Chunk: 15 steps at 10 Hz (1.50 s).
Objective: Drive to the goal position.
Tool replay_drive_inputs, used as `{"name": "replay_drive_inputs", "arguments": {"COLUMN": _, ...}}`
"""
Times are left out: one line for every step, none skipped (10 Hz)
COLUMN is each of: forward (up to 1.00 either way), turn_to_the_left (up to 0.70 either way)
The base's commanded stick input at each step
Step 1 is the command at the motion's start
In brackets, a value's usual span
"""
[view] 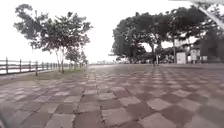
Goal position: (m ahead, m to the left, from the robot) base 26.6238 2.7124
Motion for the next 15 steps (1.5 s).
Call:
{"name": "replay_drive_inputs", "arguments": {"forward": 0.70, "turn_to_the_left": 0.00}}
{"name": "replay_drive_inputs", "arguments": {"forward": 0.70, "turn_to_the_left": 0.00}}
{"name": "replay_drive_inputs", "arguments": {"forward": 0.70, "turn_to_the_left": 0.00}}
{"name": "replay_drive_inputs", "arguments": {"forward": 0.70, "turn_to_the_left": 0.00}}
{"name": "replay_drive_inputs", "arguments": {"forward": 0.70, "turn_to_the_left": 0.00}}
{"name": "replay_drive_inputs", "arguments": {"forward": 0.70, "turn_to_the_left": 0.00}}
{"name": "replay_drive_inputs", "arguments": {"forward": 0.70, "turn_to_the_left": 0.00}}
{"name": "replay_drive_inputs", "arguments": {"forward": 0.70, "turn_to_the_left": 0.00}}
{"name": "replay_drive_inputs", "arguments": {"forward": 0.70, "turn_to_the_left": 0.00}}
{"name": "replay_drive_inputs", "arguments": {"forward": 0.70, "turn_to_the_left": 0.00}}
{"name": "replay_drive_inputs", "arguments": {"forward": 0.70, "turn_to_the_left": 0.00}}
{"name": "replay_drive_inputs", "arguments": {"forward": 0.70, "turn_to_the_left": 0.00}}
{"name": "replay_drive_inputs", "arguments": {"forward": 0.70, "turn_to_the_left": 0.00}}
{"name": "replay_drive_inputs", "arguments": {"forward": 0.70, "turn_to_the_left": 0.00}}
{"name": "replay_drive_inputs", "arguments": {"forward": 0.70, "turn_to_the_left": 0.00}}
